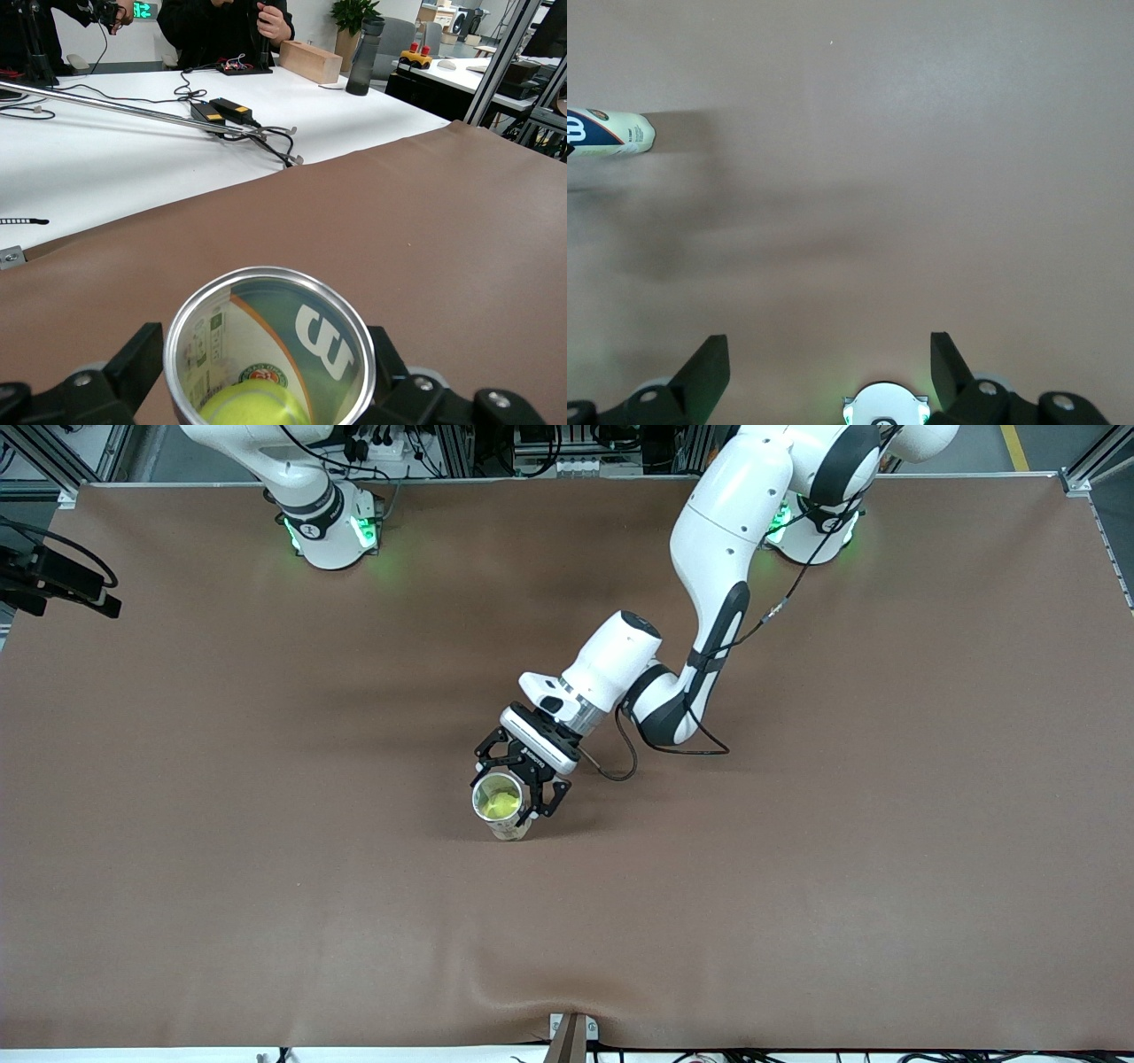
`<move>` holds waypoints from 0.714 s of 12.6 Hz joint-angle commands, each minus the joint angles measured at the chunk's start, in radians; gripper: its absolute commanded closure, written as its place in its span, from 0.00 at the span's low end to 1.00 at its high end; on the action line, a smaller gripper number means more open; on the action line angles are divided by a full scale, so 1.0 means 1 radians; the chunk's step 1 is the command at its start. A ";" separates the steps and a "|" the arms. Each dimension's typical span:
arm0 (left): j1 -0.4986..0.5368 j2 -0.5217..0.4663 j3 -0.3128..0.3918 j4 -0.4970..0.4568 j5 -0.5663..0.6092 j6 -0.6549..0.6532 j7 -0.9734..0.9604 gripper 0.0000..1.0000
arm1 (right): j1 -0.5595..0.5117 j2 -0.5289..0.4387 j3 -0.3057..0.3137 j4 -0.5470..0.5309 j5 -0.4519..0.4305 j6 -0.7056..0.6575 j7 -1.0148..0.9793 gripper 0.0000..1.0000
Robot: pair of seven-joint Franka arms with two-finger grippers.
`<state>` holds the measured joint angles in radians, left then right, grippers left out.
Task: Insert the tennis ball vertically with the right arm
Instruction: 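Open the left gripper to leave the can standing on the table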
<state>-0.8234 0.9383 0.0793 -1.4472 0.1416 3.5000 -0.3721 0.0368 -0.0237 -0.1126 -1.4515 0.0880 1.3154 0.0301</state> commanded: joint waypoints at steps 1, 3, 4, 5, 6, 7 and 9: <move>-0.006 -0.010 0.007 -0.001 -0.008 0.010 0.019 0.00 | -0.026 -0.022 0.025 -0.018 -0.013 -0.010 -0.013 0.00; -0.005 -0.015 0.008 0.001 -0.007 0.010 0.022 0.00 | -0.029 -0.024 0.025 -0.018 -0.013 -0.010 -0.015 0.00; -0.003 -0.018 0.008 -0.001 -0.005 0.010 0.024 0.00 | -0.037 -0.025 0.025 -0.017 -0.011 -0.010 -0.015 0.00; -0.002 -0.019 0.008 0.001 -0.005 0.010 0.027 0.00 | -0.046 -0.030 0.036 -0.016 -0.011 -0.010 -0.015 0.00; -0.002 -0.027 0.008 0.001 -0.007 0.010 0.027 0.00 | -0.051 -0.034 0.040 -0.016 -0.011 -0.010 -0.015 0.00; -0.002 -0.030 0.008 0.001 -0.007 0.010 0.027 0.00 | -0.051 -0.039 0.040 -0.016 -0.011 -0.008 -0.015 0.00; 0.000 -0.038 0.008 0.001 -0.007 0.010 0.027 0.00 | -0.051 -0.047 0.040 -0.015 -0.010 -0.004 -0.013 0.00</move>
<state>-0.8220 0.9256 0.0826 -1.4338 0.1416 3.5072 -0.3644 0.0141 -0.0384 -0.0986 -1.4512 0.0879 1.3101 0.0291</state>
